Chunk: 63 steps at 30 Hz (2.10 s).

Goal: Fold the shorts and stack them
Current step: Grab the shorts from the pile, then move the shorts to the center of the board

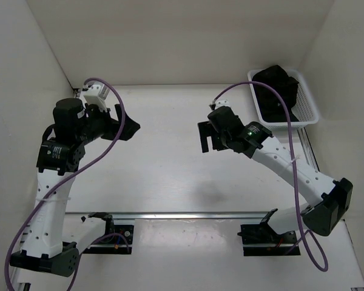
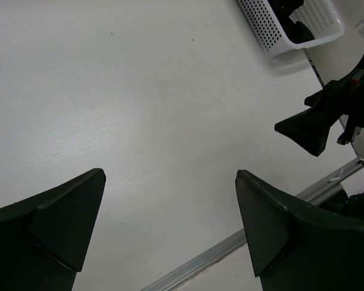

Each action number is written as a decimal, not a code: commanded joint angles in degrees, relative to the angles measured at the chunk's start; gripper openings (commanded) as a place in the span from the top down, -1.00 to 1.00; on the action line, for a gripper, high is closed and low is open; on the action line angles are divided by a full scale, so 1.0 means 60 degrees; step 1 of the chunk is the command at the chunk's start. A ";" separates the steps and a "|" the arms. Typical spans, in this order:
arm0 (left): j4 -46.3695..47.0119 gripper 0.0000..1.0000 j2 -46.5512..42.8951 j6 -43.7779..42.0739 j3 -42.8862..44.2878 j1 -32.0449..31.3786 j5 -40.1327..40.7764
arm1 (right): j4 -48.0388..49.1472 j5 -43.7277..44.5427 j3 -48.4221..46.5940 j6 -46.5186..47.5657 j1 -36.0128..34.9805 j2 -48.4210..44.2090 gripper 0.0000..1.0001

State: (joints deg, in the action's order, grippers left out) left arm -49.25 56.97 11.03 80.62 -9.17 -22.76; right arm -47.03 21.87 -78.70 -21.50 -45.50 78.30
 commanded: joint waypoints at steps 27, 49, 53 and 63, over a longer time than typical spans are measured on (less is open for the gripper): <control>-0.0243 -1.00 0.2179 0.0565 0.0479 -0.0025 0.1447 | -0.1127 -0.1021 -0.8935 -0.1061 0.8312 0.8062 -0.88; 0.0195 -1.00 0.3982 0.0887 0.1637 -0.0025 0.1832 | 0.1347 -0.0980 -1.0132 -0.0900 0.9033 1.0814 0.62; 0.0445 -1.00 0.4186 0.1076 0.1637 -0.0244 0.1626 | 0.1465 -0.1577 -0.9810 -0.0813 0.9033 0.9221 1.00; 0.0255 -1.00 0.3513 0.2160 0.1198 -0.0128 0.2123 | 0.1465 -0.3452 -1.0174 0.0329 0.7584 0.4838 1.00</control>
State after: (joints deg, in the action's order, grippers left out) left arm -47.62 81.89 21.10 88.07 -10.90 -11.77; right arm -41.60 7.27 -135.46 -23.27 4.60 117.49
